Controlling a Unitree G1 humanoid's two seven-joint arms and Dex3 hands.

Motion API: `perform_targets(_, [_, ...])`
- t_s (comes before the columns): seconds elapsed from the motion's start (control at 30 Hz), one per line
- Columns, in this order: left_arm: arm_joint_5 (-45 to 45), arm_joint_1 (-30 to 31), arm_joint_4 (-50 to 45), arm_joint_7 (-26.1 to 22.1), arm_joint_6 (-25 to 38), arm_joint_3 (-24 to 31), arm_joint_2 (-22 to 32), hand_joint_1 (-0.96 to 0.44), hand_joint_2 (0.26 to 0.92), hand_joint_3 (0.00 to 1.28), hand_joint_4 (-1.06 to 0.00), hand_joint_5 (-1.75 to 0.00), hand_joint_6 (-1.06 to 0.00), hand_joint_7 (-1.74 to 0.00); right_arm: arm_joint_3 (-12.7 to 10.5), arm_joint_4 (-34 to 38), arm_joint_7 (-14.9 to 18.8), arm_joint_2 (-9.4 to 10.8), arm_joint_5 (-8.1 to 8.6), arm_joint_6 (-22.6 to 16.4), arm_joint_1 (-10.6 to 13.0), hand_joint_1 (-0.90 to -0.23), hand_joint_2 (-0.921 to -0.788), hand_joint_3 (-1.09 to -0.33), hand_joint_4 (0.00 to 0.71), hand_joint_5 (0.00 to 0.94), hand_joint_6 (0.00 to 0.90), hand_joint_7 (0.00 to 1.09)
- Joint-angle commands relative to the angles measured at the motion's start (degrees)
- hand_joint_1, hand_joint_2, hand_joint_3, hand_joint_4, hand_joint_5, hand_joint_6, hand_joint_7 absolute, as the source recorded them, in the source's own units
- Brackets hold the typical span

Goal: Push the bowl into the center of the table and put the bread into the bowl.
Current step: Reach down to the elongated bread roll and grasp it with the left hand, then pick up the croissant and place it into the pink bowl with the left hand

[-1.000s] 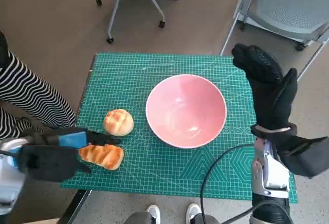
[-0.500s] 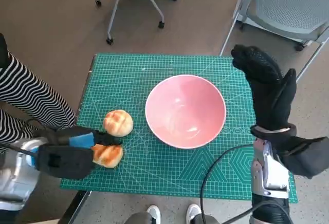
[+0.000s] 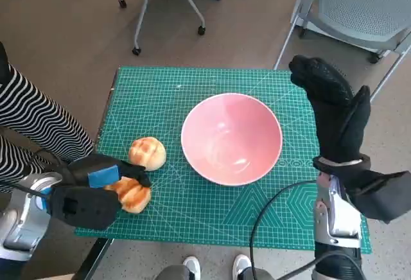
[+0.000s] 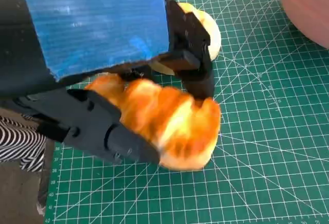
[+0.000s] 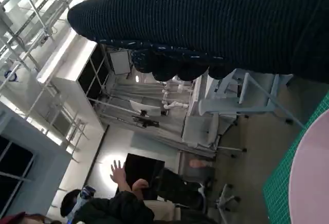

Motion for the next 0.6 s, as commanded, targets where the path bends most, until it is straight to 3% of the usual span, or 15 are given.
perform_targets(0.03, [-2.84,0.71,0.36,0.64,-3.92,2.61,0.12,0.00,0.917,0.10,-0.70,-1.12,-0.57,-1.26,0.13,1.44,0.23,0.36,-0.57,-0.91,1.27,-0.692,-0.921,-0.661,0.214,0.002,0.149,0.54])
perform_targets(0.6, [-13.87,-2.07,-8.85,-6.02,-0.39,10.04,1.31,0.00,0.920,0.09,-0.68,-1.12,-0.59,-1.26,0.28,2.38,-0.03,-0.90,-2.04,-3.17,1.76,-0.679,-0.921,-0.681,0.210,0.000,0.114,0.53])
